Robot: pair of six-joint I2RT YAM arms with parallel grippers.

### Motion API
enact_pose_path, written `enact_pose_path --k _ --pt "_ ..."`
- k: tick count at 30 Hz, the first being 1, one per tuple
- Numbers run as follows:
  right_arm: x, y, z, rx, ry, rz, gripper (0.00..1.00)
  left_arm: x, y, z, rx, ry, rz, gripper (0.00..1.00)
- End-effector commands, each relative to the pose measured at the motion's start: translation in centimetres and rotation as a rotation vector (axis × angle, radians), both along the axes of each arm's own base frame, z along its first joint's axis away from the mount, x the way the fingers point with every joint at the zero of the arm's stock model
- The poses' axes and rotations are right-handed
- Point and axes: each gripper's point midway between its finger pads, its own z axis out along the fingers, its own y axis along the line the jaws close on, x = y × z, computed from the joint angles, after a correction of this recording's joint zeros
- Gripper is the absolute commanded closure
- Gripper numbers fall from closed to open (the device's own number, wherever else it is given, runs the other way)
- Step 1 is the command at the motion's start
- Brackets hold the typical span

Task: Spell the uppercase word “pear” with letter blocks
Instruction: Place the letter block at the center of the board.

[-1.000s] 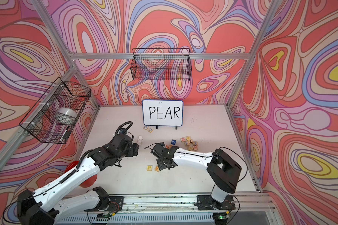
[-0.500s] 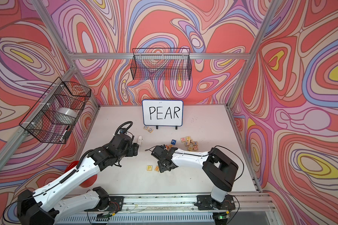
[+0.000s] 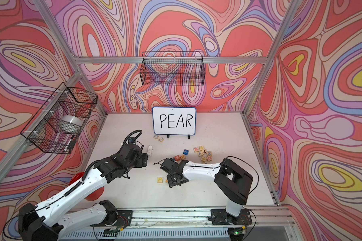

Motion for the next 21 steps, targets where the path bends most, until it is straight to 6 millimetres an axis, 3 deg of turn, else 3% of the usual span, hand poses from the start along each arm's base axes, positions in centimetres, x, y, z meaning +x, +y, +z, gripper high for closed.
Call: enact_pose_path --k 1,11,21 --pt "0.1 0.5 -1.6 -0.013 0.013 -0.018 0.32 -0.1 1.1 0.1 0.022 -0.011 0.028 0.11" --pt "0.5 -0.6 -1.9 -0.072 -0.012 -0.046 0.32 -0.2 1.4 0.4 0.018 -0.022 0.043 0.11" --pt "2.1 0.4 -2.2 -0.088 -0.054 -0.052 0.31 -0.1 1.0 0.1 0.012 -0.011 0.036 0.11"
